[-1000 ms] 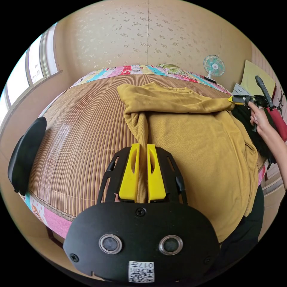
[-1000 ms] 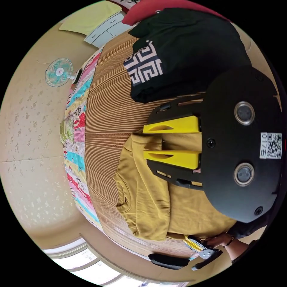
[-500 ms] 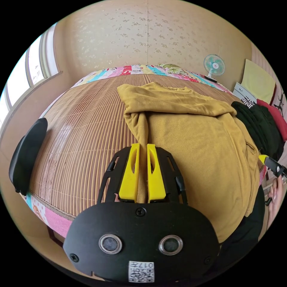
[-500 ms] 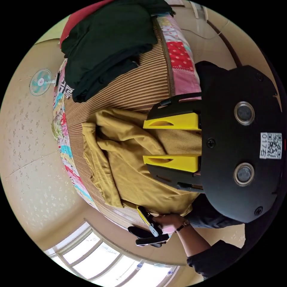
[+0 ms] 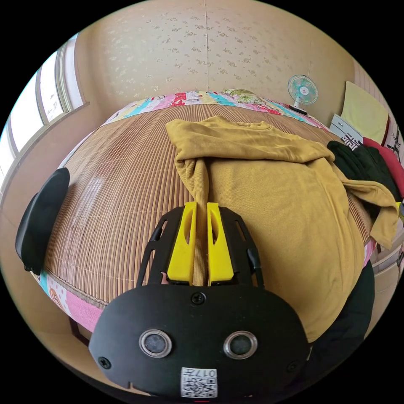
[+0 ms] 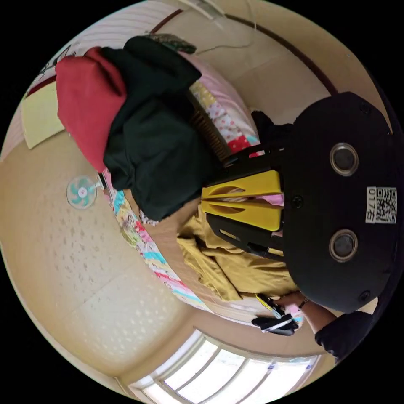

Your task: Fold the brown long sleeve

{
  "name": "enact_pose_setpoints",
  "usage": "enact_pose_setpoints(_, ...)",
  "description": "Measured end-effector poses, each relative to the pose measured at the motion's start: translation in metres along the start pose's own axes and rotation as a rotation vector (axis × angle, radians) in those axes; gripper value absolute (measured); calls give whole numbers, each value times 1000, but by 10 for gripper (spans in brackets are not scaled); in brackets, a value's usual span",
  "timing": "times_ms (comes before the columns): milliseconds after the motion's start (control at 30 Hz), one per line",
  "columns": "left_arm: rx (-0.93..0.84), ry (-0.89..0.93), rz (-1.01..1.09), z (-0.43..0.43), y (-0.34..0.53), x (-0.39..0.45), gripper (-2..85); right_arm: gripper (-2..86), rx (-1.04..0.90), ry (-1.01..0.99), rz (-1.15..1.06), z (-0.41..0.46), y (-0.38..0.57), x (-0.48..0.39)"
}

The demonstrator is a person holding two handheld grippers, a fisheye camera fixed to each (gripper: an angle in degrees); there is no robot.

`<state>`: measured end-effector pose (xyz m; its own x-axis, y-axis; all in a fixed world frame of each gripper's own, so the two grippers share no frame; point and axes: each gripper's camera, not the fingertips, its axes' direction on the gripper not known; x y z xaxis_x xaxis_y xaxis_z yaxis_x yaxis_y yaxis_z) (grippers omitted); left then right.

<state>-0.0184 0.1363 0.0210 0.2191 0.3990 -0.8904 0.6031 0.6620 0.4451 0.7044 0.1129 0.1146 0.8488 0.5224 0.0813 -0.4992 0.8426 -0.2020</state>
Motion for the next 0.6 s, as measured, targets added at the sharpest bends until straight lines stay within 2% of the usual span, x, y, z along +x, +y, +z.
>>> enact_pose_setpoints(67,0,3,-1,1,1,0,50,34,-7,27,2,-16,-7,29)
enact_pose_setpoints(167,0,0,0,2,2,1,50,55,-63,-80,58,-28,-3,70)
enact_pose_setpoints(267,-1,-6,3,4,3,3,50,84,-188,-313,208,-13,7,112)
enact_pose_setpoints(300,-1,-5,3,5,3,4,50,97,-219,-449,293,-3,11,128)
enact_pose_setpoints(333,-2,-6,3,5,4,4,50,108,-226,-586,391,5,16,143)
enact_pose_setpoints(400,-2,-8,5,6,5,5,50,119,-226,-728,517,16,19,159)
enact_pose_setpoints(600,-2,-13,7,10,7,9,50,131,-264,-818,751,31,11,179)
